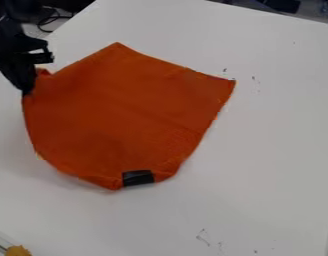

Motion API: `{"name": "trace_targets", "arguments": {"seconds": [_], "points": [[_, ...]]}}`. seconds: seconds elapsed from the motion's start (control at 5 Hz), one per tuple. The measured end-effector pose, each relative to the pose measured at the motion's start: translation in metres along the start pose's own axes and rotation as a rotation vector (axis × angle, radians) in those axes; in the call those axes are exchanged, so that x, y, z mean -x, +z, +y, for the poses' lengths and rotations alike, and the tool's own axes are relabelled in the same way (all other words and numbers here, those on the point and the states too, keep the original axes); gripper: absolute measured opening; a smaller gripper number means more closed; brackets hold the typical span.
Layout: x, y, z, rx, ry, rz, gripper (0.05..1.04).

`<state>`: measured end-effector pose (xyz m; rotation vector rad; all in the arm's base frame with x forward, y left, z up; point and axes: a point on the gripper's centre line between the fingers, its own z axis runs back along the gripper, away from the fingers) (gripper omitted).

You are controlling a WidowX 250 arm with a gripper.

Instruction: Unfold the cloth from right to left

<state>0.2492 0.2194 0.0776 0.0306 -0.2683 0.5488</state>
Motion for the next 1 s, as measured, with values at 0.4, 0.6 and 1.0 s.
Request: {"name": "trace_targets", "arguments": {"seconds": [0.4,0.6,1.0], "points": [[-0.007,-0.013,-0.013,-0.054,-0.06,0.065,0.591],[-0.015,-0.004,-0.028,-0.127,-0.145,0.092,0.885],[-0.043,0.013,-0.074,-0.125,-0.338,0.075,1.004]]}}
